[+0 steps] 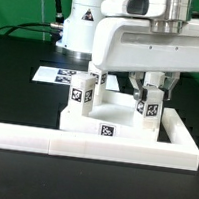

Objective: Assemble square table

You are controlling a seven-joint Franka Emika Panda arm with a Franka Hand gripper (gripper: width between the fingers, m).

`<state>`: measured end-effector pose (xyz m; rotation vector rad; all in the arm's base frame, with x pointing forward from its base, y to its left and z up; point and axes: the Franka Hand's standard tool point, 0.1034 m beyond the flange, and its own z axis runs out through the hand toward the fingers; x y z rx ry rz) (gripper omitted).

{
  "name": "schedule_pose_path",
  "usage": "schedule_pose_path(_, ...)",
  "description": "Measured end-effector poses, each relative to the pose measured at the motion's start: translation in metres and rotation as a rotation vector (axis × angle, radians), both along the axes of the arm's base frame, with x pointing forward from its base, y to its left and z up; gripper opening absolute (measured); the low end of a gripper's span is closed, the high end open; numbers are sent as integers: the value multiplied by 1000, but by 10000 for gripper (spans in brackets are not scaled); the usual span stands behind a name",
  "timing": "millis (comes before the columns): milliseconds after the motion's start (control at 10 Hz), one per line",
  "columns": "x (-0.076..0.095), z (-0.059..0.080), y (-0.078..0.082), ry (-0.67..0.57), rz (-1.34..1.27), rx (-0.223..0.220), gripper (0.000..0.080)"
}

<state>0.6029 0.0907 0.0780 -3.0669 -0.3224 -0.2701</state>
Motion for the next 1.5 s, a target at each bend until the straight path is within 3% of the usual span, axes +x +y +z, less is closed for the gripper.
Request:
schedule_pose_path(200, -1, -1, 1, 11, -225, 46, 289)
schedule_pose_path(700, -5, -1, 23, 42, -844, 156, 292)
schedule_pose_path(1000, -7, -1, 22, 54, -1144, 187, 295)
schedule_pose_path(1300, -7, -1, 21, 63, -1202, 203, 297)
schedule_pose_path(1500, -6, 0, 21, 64, -1097, 182, 559)
